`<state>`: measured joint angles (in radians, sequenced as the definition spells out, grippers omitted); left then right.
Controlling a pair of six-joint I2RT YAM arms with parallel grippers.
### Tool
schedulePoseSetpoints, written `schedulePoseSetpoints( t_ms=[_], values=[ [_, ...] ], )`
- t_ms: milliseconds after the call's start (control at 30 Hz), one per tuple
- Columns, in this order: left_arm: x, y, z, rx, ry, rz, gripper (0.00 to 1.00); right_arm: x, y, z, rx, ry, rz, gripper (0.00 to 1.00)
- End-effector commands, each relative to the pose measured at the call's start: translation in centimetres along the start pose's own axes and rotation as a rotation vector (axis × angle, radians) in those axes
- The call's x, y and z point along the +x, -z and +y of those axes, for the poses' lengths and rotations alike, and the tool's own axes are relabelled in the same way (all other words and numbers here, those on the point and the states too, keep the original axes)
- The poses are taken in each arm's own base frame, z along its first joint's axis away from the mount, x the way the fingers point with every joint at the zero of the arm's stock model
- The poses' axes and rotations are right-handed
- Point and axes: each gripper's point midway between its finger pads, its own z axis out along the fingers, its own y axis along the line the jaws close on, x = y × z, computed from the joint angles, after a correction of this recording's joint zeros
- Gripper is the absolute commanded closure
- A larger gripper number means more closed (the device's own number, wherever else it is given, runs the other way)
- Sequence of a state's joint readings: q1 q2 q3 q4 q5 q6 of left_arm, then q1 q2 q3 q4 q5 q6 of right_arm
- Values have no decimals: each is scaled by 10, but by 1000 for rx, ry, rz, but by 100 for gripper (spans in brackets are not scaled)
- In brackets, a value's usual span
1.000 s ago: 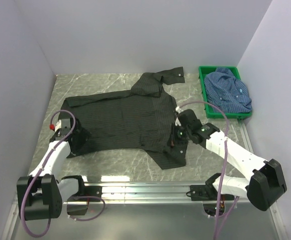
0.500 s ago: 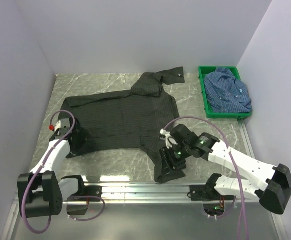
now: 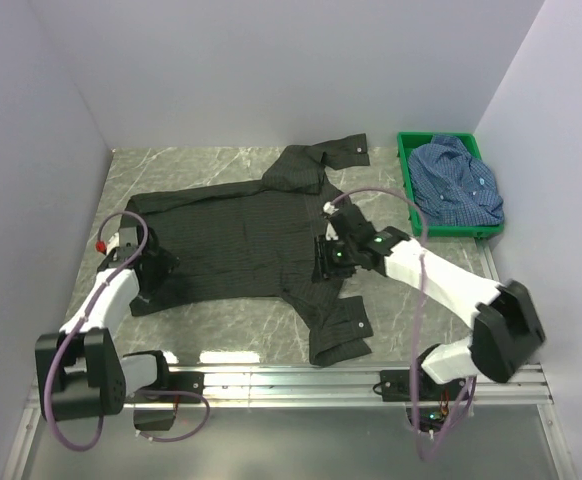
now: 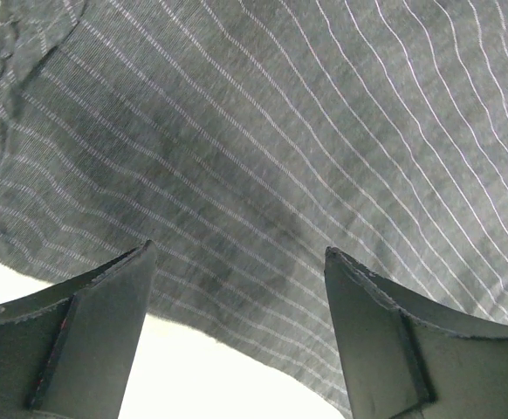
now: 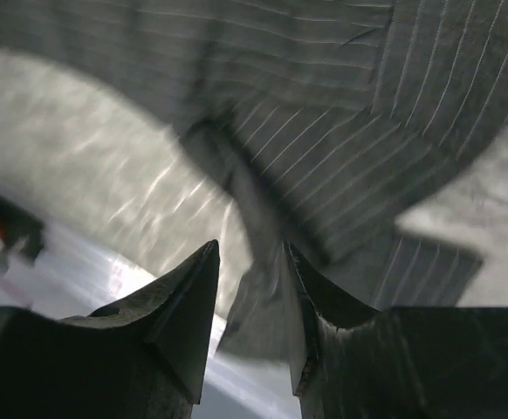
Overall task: Fold and stack the long sleeve shirts
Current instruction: Flatten the shirt out
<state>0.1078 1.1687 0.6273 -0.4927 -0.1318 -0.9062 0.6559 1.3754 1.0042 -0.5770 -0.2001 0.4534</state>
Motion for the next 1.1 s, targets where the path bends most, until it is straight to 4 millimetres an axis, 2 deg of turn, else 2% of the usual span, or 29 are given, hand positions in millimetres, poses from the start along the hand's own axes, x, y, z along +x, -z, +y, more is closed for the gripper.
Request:
schedulePoseSetpoints(
  t_ms=[0, 67, 200, 333, 500, 600, 700, 833, 900, 933, 967, 1067],
  values=[
    [-18, -6, -19, 27, 5, -26, 17, -33, -29, -8, 18, -81, -118, 59],
    [-19, -11, -25, 32, 11, -17, 18, -31, -45, -19, 39, -125, -100, 59],
    [-9, -29, -15, -31, 11, 36, 19, -28, -70, -49, 87, -201, -84, 59],
    [1, -37, 0, -80, 25, 73, 19, -20, -88, -83, 158, -278, -44, 59],
    [9, -40, 17, -130, 26, 98, 18, -9, -96, -119, 240, -390, -19, 57],
    [10, -42, 23, -160, 12, 104, 18, -3, -92, -143, 296, -467, -22, 56],
    [12, -47, 18, -145, 6, 131, 18, -1, -84, -167, 347, -532, -38, 55],
    [10, -47, -2, -72, -16, 172, 17, -13, -71, -172, 347, -539, -80, 55],
    [3, -32, -13, -18, -30, 149, 16, -18, -62, -167, 336, -520, -92, 54],
    [-1, -25, -16, 0, -33, 132, 16, -27, -51, -160, 318, -503, -130, 54],
    [-14, -9, -21, 35, -31, 71, 15, -30, -45, -157, 314, -495, -150, 54],
    [-30, 22, -12, 26, -25, -34, 13, -30, -23, -150, 307, -482, -194, 52]
  ],
)
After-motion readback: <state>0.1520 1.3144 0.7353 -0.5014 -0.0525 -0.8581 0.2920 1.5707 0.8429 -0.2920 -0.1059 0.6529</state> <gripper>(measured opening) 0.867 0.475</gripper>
